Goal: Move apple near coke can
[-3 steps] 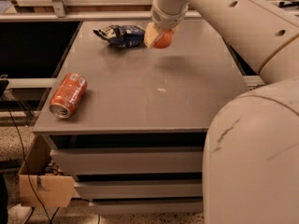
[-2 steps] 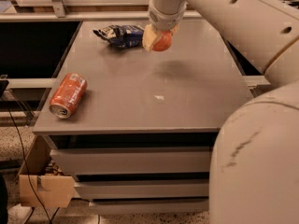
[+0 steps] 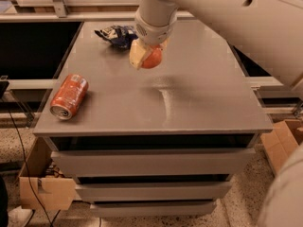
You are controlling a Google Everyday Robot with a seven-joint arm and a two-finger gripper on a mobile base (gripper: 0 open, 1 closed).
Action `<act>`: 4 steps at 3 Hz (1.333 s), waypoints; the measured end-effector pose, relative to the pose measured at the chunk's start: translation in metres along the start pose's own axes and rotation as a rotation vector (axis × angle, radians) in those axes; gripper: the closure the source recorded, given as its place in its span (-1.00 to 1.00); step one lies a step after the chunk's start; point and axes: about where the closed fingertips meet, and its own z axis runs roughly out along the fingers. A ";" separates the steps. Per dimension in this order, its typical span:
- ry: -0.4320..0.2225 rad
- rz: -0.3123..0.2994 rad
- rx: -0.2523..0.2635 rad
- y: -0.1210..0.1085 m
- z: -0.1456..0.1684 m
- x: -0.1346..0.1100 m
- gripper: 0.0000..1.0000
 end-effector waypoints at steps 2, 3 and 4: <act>0.067 0.030 -0.123 0.078 0.029 0.010 1.00; 0.093 0.054 -0.137 0.092 0.037 0.008 1.00; 0.118 0.080 -0.123 0.096 0.042 0.006 1.00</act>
Offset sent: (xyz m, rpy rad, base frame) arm -0.0676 0.0857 -0.0662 0.0693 0.2172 -0.0316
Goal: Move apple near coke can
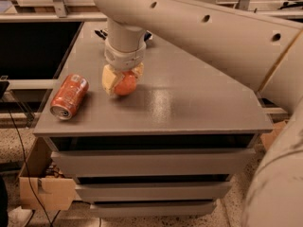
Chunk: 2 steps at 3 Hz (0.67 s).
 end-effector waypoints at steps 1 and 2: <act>0.022 0.058 0.026 -0.006 0.001 -0.002 1.00; 0.039 0.122 0.048 -0.016 0.000 -0.004 1.00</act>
Offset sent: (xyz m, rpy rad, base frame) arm 0.0229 -0.0175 0.0041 -0.0541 0.0321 -0.2192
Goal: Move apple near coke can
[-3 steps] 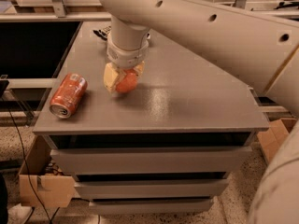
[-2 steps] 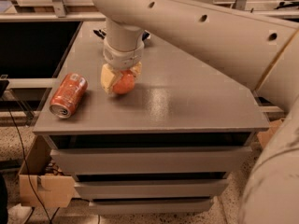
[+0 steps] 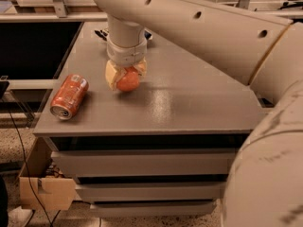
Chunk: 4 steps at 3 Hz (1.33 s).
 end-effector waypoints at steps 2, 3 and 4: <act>0.001 0.058 -0.008 -0.004 -0.011 -0.005 1.00; -0.002 0.062 -0.023 0.003 -0.016 -0.008 0.65; 0.001 0.065 -0.042 0.009 -0.016 -0.010 0.19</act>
Offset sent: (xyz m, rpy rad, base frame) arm 0.0029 0.0004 0.0237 0.0300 0.0143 -0.0761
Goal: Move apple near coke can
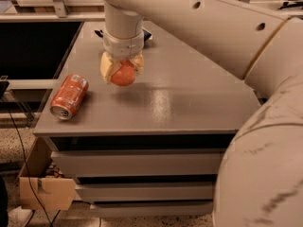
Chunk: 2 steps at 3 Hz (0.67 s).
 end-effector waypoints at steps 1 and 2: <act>0.010 -0.003 -0.021 0.007 0.004 -0.001 -0.27; 0.016 -0.002 -0.048 0.010 0.005 -0.002 -0.73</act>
Offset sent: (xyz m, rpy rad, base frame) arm -0.0033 0.0125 -0.0032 0.0589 0.0610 0.0173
